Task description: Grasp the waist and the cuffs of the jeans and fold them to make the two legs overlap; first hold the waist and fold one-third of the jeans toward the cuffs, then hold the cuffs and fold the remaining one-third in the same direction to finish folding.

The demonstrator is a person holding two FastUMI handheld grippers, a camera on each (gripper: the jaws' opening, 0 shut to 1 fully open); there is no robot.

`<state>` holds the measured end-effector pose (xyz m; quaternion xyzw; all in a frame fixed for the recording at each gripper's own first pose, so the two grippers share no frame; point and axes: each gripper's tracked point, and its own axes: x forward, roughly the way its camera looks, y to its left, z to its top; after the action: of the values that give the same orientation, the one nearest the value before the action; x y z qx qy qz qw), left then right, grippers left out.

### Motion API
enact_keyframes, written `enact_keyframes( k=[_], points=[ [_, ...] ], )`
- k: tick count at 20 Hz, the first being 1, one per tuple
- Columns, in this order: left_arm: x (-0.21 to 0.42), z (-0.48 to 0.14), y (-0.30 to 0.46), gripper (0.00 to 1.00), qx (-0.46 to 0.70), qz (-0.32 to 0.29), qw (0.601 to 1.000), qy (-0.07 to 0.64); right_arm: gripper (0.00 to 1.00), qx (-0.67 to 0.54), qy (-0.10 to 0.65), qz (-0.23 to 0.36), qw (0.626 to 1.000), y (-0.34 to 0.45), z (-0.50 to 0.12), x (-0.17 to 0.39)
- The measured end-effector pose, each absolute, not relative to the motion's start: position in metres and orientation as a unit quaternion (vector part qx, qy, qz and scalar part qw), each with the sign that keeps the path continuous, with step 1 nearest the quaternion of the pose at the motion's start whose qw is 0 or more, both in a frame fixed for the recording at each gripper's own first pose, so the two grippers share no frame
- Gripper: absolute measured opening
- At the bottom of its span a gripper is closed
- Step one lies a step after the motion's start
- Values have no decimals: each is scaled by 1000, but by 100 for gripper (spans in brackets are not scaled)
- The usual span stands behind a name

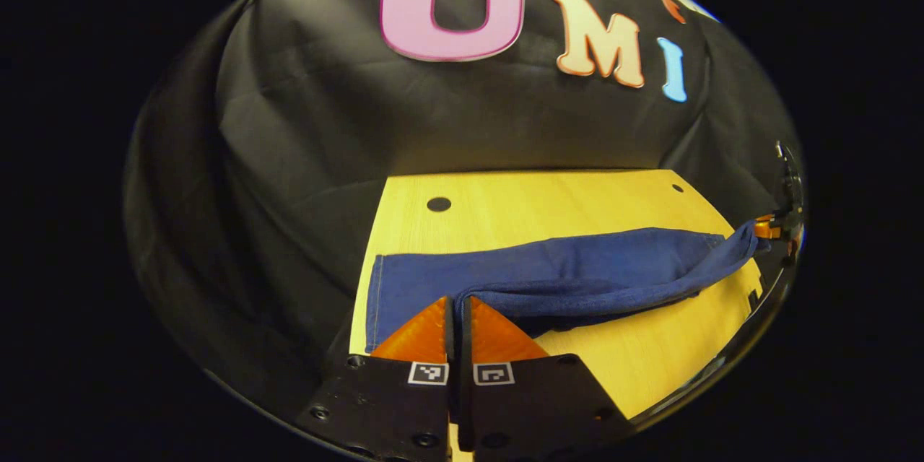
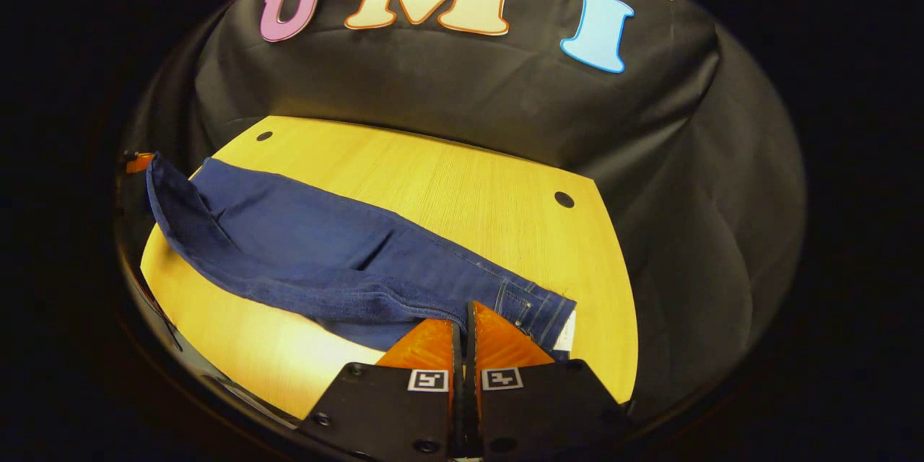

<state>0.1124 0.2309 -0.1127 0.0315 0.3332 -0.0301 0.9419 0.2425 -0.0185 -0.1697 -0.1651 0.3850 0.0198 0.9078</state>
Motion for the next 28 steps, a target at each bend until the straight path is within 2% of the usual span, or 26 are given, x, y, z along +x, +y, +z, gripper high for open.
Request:
enact_keyframes(
  k=[2, 5, 11, 13, 14, 15, 16, 17, 18, 20, 22, 23, 25, 28],
  points=[
    [124, -130, 237, 0, 18, -24, 930, 367, 0, -150, 399, 16, 904, -20, -180, 264],
    [152, -142, 240, 0, 24, -19, 919, 393, 2, -127, 418, 5, 900, -22, -200, 291],
    [204, -163, 245, 0, 102, -14, 909, 404, 2, -141, 435, -6, 889, -25, -251, 334],
    [216, -174, 247, 0, 106, -7, 908, 406, 0, -151, 438, -5, 886, -25, -264, 341],
    [222, -177, 246, 0, 103, -3, 909, 403, 3, -153, 439, -4, 885, -25, -266, 343],
    [226, -181, 248, 0, 99, 3, 912, 398, 0, -150, 439, -5, 886, -26, -269, 345],
    [230, -181, 250, 0, 95, 13, 915, 393, 3, -147, 435, -6, 888, -26, -268, 348],
    [234, -185, 254, 4, 90, 24, 916, 389, 3, -145, 425, -7, 893, -26, -266, 352],
    [236, -187, 258, 4, 87, 35, 917, 389, 10, -148, 415, -14, 898, -30, -262, 355],
    [234, -185, 269, 52, 91, 66, 917, 382, 45, -151, 395, -19, 906, -38, -254, 359],
    [240, -166, 283, 100, 86, 100, 933, 334, 81, -110, 359, -11, 927, -33, -237, 364],
    [241, -155, 287, 95, 83, 116, 941, 306, 99, -72, 339, -6, 938, -27, -221, 363],
    [235, -123, 287, 96, 79, 138, 954, 254, 100, -5, 295, -10, 955, -26, -190, 361],
    [223, -86, 264, 96, 65, 133, 972, 183, 100, 48, 262, -37, 963, -52, -152, 344]
  ],
)
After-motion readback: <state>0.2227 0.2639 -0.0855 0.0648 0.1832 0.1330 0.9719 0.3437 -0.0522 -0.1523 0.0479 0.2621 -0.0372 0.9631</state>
